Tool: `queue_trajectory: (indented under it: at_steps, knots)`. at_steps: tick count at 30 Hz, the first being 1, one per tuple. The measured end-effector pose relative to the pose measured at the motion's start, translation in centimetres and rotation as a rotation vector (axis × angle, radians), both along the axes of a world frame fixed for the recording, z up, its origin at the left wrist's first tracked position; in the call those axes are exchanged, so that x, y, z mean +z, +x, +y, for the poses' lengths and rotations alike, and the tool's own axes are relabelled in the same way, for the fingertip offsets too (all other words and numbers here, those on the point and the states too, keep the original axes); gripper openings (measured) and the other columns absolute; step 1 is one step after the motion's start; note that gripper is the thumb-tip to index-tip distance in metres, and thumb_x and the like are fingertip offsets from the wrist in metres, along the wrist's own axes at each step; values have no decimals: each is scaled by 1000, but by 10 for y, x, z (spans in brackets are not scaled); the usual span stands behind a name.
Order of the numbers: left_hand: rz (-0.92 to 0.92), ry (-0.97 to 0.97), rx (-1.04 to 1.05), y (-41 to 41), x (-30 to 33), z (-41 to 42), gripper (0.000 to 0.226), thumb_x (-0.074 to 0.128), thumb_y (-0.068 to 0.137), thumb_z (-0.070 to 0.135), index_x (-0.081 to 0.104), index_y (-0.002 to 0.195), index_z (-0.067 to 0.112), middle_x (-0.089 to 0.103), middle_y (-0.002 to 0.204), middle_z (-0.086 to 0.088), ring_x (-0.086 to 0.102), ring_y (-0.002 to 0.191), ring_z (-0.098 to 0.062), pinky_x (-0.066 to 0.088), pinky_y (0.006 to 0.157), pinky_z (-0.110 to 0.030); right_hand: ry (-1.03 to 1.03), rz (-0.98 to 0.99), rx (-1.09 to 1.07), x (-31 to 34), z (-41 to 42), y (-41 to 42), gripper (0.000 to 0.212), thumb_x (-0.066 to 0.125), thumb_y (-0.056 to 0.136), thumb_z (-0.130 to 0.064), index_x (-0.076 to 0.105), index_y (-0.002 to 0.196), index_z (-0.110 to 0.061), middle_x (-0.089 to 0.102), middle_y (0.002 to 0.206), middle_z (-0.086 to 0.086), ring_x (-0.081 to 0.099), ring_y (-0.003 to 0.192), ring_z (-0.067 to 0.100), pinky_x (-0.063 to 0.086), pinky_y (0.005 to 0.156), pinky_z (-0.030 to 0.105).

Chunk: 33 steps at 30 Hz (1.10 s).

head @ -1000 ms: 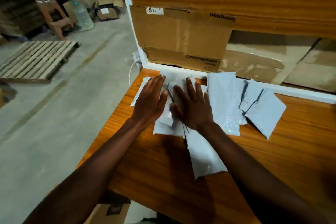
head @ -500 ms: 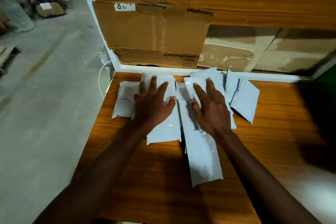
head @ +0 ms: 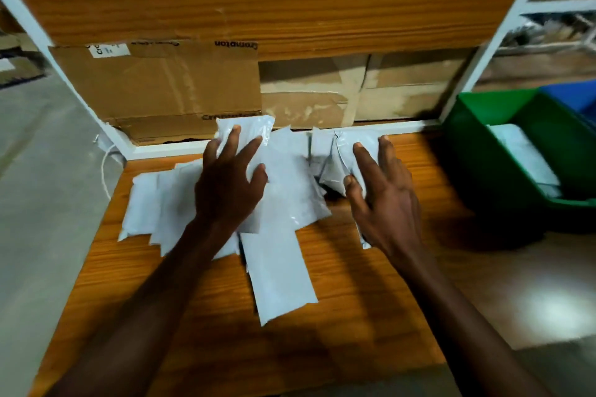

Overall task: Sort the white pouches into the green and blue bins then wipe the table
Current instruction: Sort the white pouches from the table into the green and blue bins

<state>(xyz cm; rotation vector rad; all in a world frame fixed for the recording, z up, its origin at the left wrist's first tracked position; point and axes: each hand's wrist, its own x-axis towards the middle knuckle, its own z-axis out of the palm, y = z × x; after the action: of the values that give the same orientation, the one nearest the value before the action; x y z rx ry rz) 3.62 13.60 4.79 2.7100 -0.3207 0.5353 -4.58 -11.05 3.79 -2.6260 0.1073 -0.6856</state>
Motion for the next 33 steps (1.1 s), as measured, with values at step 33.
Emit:
queue_trajectory:
  at_steps: [33]
  knots:
    - [-55,-136,-343,-73,32,-655,50,54,90,40,53,140,36,36,158,3,32,142,-34,41,106,-50,-144,-50,-248,33,-605,-45,52,48,99,-45,45,148,-30,30,160,17,41,133,44,43,101,50]
